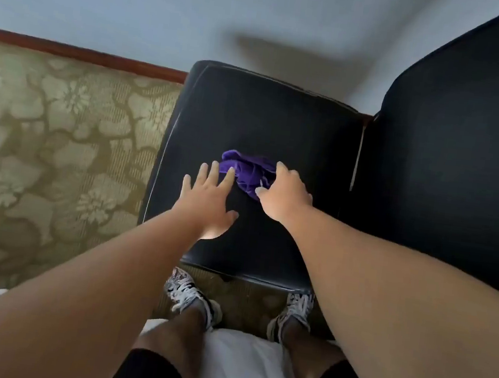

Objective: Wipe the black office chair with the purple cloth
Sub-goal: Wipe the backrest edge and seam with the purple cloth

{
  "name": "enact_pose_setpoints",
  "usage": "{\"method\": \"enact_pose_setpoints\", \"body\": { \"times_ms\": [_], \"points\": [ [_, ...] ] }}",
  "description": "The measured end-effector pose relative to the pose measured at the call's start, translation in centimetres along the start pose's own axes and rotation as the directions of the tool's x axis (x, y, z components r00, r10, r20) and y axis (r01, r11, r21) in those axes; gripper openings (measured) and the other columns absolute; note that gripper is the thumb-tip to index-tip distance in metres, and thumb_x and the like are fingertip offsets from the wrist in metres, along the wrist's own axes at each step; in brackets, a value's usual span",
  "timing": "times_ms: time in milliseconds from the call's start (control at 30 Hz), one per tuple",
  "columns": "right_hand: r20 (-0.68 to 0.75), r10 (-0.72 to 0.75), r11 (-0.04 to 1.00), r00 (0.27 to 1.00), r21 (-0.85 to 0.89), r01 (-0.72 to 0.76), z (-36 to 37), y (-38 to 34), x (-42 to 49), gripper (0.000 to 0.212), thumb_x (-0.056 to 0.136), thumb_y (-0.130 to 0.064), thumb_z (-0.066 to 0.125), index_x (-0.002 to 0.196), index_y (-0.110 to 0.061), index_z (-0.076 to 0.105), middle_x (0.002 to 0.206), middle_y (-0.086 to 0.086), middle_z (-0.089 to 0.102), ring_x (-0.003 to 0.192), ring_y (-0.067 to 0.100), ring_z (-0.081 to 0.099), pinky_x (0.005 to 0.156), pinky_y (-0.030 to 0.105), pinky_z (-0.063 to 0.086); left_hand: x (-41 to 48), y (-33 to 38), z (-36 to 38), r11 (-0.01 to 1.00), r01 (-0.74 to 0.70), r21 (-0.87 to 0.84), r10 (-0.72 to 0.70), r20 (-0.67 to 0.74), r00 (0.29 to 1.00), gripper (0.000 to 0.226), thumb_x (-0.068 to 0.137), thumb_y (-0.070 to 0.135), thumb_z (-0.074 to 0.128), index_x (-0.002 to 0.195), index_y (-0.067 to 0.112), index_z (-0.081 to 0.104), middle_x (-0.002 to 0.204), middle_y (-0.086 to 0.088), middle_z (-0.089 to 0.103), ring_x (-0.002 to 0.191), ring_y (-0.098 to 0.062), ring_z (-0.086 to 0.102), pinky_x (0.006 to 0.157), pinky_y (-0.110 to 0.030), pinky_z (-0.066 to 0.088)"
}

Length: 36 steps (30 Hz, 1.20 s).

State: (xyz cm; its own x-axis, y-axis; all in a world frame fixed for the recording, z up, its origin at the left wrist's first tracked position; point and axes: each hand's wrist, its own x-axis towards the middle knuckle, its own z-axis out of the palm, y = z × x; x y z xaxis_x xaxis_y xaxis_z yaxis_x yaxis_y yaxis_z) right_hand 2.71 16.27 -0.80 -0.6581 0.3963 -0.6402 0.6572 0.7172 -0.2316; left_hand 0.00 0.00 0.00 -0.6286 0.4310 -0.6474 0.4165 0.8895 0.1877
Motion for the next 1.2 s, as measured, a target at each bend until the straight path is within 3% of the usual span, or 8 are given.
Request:
{"method": "enact_pose_setpoints", "body": {
  "times_ms": [167,300,467,567,800,900,1100,1200],
  "points": [
    [-0.073,0.084,0.996,0.994,0.003,-0.084,3.8,0.7,1.5,0.071,0.088,-0.044,0.072,0.146,-0.018,0.038,0.141,0.008,0.047,0.127,0.03,0.052,0.1,0.047,0.044,2.0,-0.5,2.4,0.998,-0.03,-0.049,0.026,-0.07,0.997,0.088,0.101,0.048,0.049,0.163,0.024,-0.009,0.17,-0.011,-0.014,0.156,-0.031,-0.014,0.126,-0.054,0.002],
    [-0.235,0.032,0.999,0.971,0.04,-0.023,5.5,1.8,2.7,0.049,0.092,-0.022,0.069,0.137,-0.017,0.049,0.134,0.008,0.054,0.12,0.029,0.057,0.098,0.042,0.049,2.8,-0.3,4.1,0.997,-0.064,-0.04,0.057,-0.157,0.986,0.086,0.102,0.047,0.048,0.163,0.023,-0.007,0.17,-0.009,-0.013,0.156,-0.029,-0.015,0.126,-0.053,0.0],
    [-0.337,0.125,0.923,0.933,0.384,0.016,5.9,3.5,3.3,0.025,0.092,-0.013,0.066,0.117,-0.018,0.068,0.121,0.006,0.066,0.103,0.025,0.064,0.085,0.029,0.051,2.3,-0.4,5.2,0.998,-0.066,-0.011,0.061,-0.261,0.964,0.084,0.102,0.046,0.048,0.164,0.023,-0.004,0.17,-0.009,-0.012,0.156,-0.028,-0.014,0.126,-0.052,0.0],
    [-0.385,0.111,0.848,0.916,0.518,0.114,4.9,4.1,2.1,0.011,0.092,-0.019,0.068,0.102,-0.016,0.073,0.106,0.004,0.07,0.086,0.019,0.062,0.071,0.023,0.043,0.9,-0.3,5.5,0.999,-0.042,-0.002,0.038,-0.354,0.935,0.084,0.102,0.048,0.048,0.164,0.024,-0.003,0.171,-0.009,-0.01,0.157,-0.029,-0.012,0.126,-0.052,0.002],
    [-0.557,-0.05,0.707,0.829,0.567,0.423,1.8,4.8,-6.4,0.011,0.098,-0.017,0.054,0.092,-0.022,0.061,0.098,-0.002,0.064,0.085,0.018,0.059,0.06,0.025,0.043,-7.6,1.8,6.3,0.998,-0.042,-0.039,0.014,-0.538,0.843,0.083,0.101,0.05,0.048,0.164,0.023,0.001,0.171,-0.01,-0.004,0.157,-0.029,-0.007,0.126,-0.053,0.005],
    [-0.613,-0.144,0.668,0.777,0.519,0.533,0.2,5.5,-11.6,0.01,0.098,-0.019,0.055,0.093,-0.021,0.064,0.094,-0.006,0.063,0.085,0.015,0.059,0.071,0.028,0.046,-12.2,3.5,6.7,0.995,-0.066,-0.072,0.013,-0.572,0.82,0.083,0.101,0.051,0.048,0.164,0.023,0.002,0.171,-0.009,-0.002,0.157,-0.029,-0.004,0.127,-0.053,0.006],
    [-0.629,-0.201,0.579,0.751,0.542,0.609,-3.2,6.3,-20.6,0.01,0.091,-0.021,0.065,0.083,-0.024,0.069,0.091,0.003,0.071,0.088,0.026,0.068,0.077,0.041,0.061,-19.4,7.4,6.3,0.944,-0.279,-0.175,0.097,-0.663,0.742,0.08,0.098,0.05,0.053,0.163,0.021,0.016,0.168,-0.004,0.019,0.155,-0.026,0.018,0.123,-0.05,0.026],
    [-0.604,-0.218,0.481,0.767,0.617,0.623,-5.2,6.2,-24.3,0.005,0.094,-0.019,0.065,0.093,-0.02,0.07,0.098,0.007,0.071,0.092,0.028,0.069,0.073,0.044,0.062,-22.0,9.1,5.8,0.898,-0.408,-0.166,0.151,-0.755,0.638,0.06,0.094,0.049,0.055,0.148,0.028,0.04,0.138,-0.002,0.053,0.125,-0.027,0.054,0.104,-0.046,0.049]
  ]
}}
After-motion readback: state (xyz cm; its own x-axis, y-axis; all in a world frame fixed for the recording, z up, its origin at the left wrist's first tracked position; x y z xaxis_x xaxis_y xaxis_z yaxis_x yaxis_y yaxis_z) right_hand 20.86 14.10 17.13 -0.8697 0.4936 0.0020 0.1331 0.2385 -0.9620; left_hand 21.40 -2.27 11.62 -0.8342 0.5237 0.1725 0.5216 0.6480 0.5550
